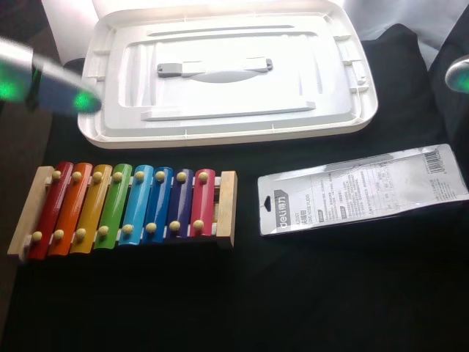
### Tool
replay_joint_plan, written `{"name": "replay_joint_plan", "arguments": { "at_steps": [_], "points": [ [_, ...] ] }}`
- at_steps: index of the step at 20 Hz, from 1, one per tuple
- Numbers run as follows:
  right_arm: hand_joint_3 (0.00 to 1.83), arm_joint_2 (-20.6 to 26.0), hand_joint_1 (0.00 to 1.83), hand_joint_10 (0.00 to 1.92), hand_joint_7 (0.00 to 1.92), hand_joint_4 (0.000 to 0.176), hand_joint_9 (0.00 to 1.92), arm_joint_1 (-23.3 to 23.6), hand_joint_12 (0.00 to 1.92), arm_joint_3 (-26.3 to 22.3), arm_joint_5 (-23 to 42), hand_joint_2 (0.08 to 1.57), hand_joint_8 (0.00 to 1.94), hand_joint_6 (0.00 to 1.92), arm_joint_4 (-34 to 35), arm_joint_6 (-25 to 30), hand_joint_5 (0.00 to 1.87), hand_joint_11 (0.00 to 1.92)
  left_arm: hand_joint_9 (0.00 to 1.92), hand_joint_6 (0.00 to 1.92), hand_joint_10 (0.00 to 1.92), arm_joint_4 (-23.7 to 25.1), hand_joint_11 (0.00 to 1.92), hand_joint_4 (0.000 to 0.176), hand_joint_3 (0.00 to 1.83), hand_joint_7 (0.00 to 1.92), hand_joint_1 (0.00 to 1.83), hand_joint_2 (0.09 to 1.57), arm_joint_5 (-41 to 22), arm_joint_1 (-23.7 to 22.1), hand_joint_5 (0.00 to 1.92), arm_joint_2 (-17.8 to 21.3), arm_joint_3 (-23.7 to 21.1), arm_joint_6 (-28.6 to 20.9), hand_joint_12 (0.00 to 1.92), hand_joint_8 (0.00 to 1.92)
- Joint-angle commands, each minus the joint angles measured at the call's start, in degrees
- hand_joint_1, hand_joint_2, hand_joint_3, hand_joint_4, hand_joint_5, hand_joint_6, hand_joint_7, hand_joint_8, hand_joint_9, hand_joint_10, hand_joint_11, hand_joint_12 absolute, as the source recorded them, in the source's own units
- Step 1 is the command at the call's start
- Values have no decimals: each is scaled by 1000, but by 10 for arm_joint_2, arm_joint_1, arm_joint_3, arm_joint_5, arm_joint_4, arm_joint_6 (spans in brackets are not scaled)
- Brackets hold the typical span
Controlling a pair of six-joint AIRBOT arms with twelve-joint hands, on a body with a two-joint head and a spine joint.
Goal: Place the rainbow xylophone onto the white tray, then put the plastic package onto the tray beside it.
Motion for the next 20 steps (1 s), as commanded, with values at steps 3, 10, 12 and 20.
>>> {"name": "replay_joint_plan", "arguments": {
  "at_steps": [3, 10, 12, 20],
  "points": [
    [14, -1, 536, 11, 173, 41, 158, 10, 152, 2, 54, 939, 6, 4, 37, 4, 158, 114, 278, 0, 3, 43, 270, 109, 0, 220, 549, 760, -47, -10, 20, 6, -2, -70, 120, 2],
    [0, -11, 582, 6, 232, 29, 222, 10, 124, 4, 54, 922, 5, 1, 31, 4, 182, 209, 235, 0, 0, 425, 292, 115, 6, 171, 572, 688, -31, -90, 1, 20, -25, -388, 85, 0],
    [0, -16, 575, 11, 244, 18, 236, 10, 130, 6, 54, 926, 9, 3, 30, 4, 188, 233, 247, 0, 9, 491, 306, 104, 3, 189, 567, 685, -35, -93, 0, 20, -31, -445, 84, 10],
    [0, -27, 631, 0, 253, 0, 219, 10, 108, 11, 50, 914, 5, 3, 23, 4, 196, 209, 141, 0, 0, 533, 243, 61, 0, 58, 557, 631, -50, -44, 0, 2, -43, -480, 35, 0]
  ]
}}
